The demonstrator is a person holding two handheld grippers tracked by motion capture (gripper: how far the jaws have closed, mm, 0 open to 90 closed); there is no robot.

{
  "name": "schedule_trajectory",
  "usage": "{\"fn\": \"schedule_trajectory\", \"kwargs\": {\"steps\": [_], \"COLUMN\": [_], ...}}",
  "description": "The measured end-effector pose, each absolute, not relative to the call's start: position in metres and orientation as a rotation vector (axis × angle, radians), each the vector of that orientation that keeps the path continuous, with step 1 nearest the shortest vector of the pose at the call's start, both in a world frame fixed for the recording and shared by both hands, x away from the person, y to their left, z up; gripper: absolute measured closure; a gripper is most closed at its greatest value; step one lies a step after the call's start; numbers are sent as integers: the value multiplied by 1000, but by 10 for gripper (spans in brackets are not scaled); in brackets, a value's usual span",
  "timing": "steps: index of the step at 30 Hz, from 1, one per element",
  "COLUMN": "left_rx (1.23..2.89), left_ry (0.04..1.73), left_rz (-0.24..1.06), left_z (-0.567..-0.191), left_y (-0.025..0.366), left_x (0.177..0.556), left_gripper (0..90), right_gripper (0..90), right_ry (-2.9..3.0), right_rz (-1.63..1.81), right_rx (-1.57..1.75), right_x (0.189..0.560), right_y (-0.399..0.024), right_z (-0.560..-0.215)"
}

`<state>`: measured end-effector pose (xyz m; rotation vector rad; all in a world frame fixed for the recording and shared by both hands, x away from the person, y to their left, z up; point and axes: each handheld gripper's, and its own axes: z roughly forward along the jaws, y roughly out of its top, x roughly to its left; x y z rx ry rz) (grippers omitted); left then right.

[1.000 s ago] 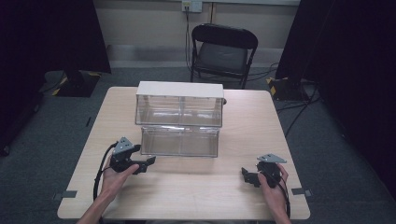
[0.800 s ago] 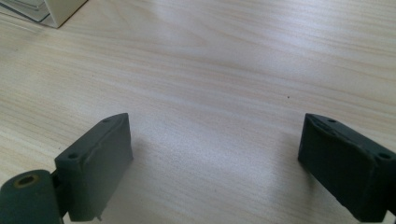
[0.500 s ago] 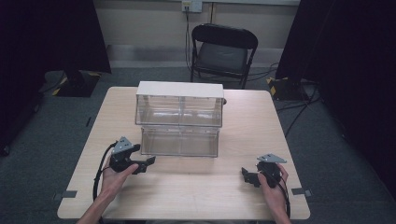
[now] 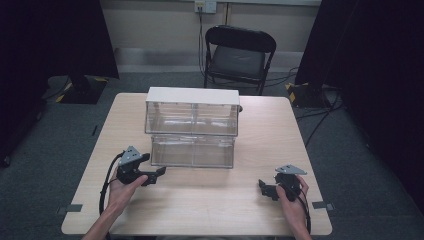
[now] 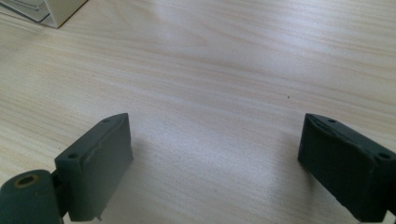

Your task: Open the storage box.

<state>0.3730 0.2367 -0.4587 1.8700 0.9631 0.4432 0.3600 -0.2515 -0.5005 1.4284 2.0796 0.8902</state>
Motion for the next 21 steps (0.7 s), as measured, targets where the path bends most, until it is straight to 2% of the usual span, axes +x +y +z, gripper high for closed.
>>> {"fn": "schedule_trajectory", "kwargs": {"steps": [21], "left_rx": [1867], "left_ry": [965], "left_rz": [440], "left_z": [-456], "left_y": [236], "left_x": [374], "left_gripper": [156], "right_gripper": [90], "right_ry": [2080], "right_rz": [890], "right_rx": [1428], "right_x": [360], "right_y": [-251], "right_z": [-500]}}
